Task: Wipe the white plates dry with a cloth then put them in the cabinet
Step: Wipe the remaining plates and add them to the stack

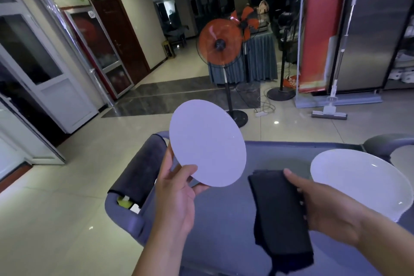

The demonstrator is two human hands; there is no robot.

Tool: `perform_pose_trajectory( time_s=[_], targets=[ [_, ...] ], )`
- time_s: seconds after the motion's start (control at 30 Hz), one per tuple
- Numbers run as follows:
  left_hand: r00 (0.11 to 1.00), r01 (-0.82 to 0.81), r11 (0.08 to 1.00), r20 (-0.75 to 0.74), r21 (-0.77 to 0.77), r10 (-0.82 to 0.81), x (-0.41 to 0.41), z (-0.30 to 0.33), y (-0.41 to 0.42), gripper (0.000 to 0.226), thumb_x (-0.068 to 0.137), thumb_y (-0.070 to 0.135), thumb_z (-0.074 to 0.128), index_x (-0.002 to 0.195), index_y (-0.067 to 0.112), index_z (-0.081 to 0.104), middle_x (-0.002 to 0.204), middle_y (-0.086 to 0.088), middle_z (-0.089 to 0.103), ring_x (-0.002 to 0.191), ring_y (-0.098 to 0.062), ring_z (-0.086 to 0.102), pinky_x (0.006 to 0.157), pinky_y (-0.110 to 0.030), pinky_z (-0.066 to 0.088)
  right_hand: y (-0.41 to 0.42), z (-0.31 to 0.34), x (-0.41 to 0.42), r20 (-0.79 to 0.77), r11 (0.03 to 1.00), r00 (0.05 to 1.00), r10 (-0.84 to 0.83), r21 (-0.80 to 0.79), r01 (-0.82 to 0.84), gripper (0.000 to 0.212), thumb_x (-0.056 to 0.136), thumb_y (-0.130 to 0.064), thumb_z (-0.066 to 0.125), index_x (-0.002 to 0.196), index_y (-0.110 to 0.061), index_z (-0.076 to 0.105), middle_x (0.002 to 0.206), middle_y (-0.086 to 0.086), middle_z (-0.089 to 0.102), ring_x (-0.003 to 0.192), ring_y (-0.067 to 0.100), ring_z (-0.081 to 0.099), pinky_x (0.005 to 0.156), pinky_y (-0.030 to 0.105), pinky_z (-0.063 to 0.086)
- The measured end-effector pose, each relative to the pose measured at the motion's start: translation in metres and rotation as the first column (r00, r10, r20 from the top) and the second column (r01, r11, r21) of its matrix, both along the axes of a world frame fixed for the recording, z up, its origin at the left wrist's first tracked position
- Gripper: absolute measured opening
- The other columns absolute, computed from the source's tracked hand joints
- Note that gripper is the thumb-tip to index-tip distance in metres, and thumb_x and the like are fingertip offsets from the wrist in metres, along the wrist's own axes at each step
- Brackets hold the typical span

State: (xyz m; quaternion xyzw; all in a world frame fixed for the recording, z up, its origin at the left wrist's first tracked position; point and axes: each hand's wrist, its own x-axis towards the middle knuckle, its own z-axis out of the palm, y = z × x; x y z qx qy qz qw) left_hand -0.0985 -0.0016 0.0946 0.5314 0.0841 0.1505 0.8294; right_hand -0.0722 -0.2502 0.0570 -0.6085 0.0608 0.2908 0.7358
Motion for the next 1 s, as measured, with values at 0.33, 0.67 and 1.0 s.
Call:
perform_pose_trajectory(
  time_s=[0.33,0.67,1.0],
  targets=[
    [0.992,0.083,0.993,-0.090,-0.079,-0.090,-0.006,-0.015,-0.032,0.056,0.095,-0.004,0.049,0.135,0.031,0.063,0.119,-0.008,0.075,0.097,-0.026,0.070,0.075,-0.048,0.057,0.072,0.015,-0.010,0.750,0.819,0.502,0.431,-0.559,0.132,0.058,0.092,-0.065,0.042,0.144,-0.040,0.048,0.149,-0.035,0.037,0.140,-0.008,0.030,0.117,0.030,0.023],
    [0.986,-0.016,0.994,-0.161,0.107,0.033,-0.005,-0.017,-0.027,0.050,0.096,0.010,0.065,0.135,0.039,0.062,0.109,-0.010,0.078,0.109,-0.036,0.071,0.077,-0.045,0.062,0.083,-0.030,-0.012,0.815,0.714,0.258,0.520,-0.580,0.393,0.081,0.075,0.001,0.066,0.146,-0.028,0.041,0.126,-0.011,0.067,0.107,0.009,0.065,0.081,0.013,0.049],
    [0.917,0.357,0.823,-0.334,0.442,-0.219,0.027,-0.034,-0.022,0.031,0.105,0.036,0.052,0.134,0.041,0.064,0.135,0.027,0.063,0.123,0.013,0.054,0.115,-0.027,0.038,0.050,-0.018,0.006,0.174,0.923,0.915,-0.365,0.198,0.331,0.033,0.089,0.016,0.052,0.107,-0.007,0.066,0.096,0.012,0.071,0.084,0.033,0.064,0.067,0.040,0.054]
  ],
)
